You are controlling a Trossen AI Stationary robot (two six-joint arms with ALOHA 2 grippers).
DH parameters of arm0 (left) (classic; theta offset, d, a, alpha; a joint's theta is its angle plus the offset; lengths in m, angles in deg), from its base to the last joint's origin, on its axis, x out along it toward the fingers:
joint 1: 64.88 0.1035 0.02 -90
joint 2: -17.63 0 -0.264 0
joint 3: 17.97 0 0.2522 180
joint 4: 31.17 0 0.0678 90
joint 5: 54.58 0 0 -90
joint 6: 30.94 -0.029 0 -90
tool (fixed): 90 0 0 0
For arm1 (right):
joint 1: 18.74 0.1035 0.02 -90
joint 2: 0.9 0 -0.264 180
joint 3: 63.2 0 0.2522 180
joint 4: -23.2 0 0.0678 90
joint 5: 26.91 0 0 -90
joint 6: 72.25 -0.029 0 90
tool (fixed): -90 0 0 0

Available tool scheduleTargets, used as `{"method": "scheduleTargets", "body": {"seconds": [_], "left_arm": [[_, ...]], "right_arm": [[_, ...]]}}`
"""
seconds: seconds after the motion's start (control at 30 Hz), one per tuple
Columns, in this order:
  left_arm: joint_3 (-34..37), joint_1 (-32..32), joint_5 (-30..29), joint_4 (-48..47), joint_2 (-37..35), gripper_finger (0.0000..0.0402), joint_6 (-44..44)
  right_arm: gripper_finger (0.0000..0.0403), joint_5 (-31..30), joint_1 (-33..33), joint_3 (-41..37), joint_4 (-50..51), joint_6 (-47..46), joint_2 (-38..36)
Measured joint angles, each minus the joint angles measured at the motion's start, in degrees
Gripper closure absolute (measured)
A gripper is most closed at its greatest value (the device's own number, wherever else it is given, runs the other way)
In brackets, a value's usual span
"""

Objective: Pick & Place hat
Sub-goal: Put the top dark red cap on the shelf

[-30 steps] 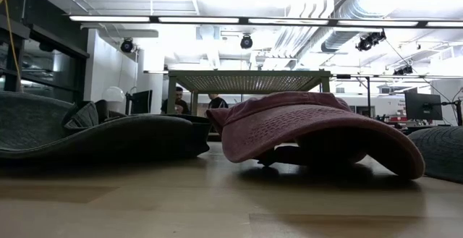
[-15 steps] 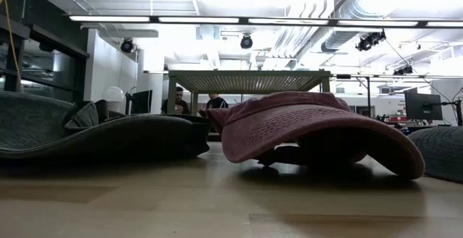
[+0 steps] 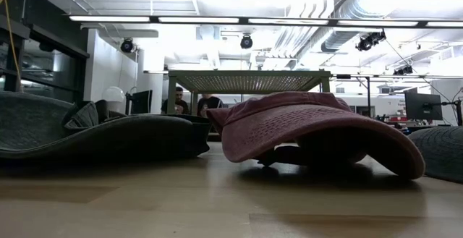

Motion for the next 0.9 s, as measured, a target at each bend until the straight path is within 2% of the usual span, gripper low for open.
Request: {"method": "scheduleTargets", "body": {"seconds": [0.13, 0.23, 0.43, 0.63, 0.9], "left_arm": [[0.0, 0.0, -1.1, -0.1, 0.0, 0.0396, 0.0], [0.0, 0.0, -1.1, 0.0, 0.0, 0.0396, 0.0], [0.0, 0.0, -1.1, 0.0, 0.0, 0.0396, 0.0], [0.0, 0.0, -2.1, -0.1, 0.0, 0.0396, 0.5], [0.0, 0.0, -3.1, -0.2, 0.0, 0.0396, 1.4]], "right_arm": [[0.0155, -0.4, 0.0, 4.6, 4.4, 1.8, 4.9], [0.0155, -3.6, 0.6, 7.3, 7.0, 2.5, 7.7], [0.0169, -5.0, 2.0, 10.2, 8.9, 4.3, 10.3], [0.0245, -10.7, 3.8, 12.1, 10.1, 4.6, 10.2], [0.0367, -12.8, 5.1, 13.1, 10.1, 5.0, 9.2]]}}
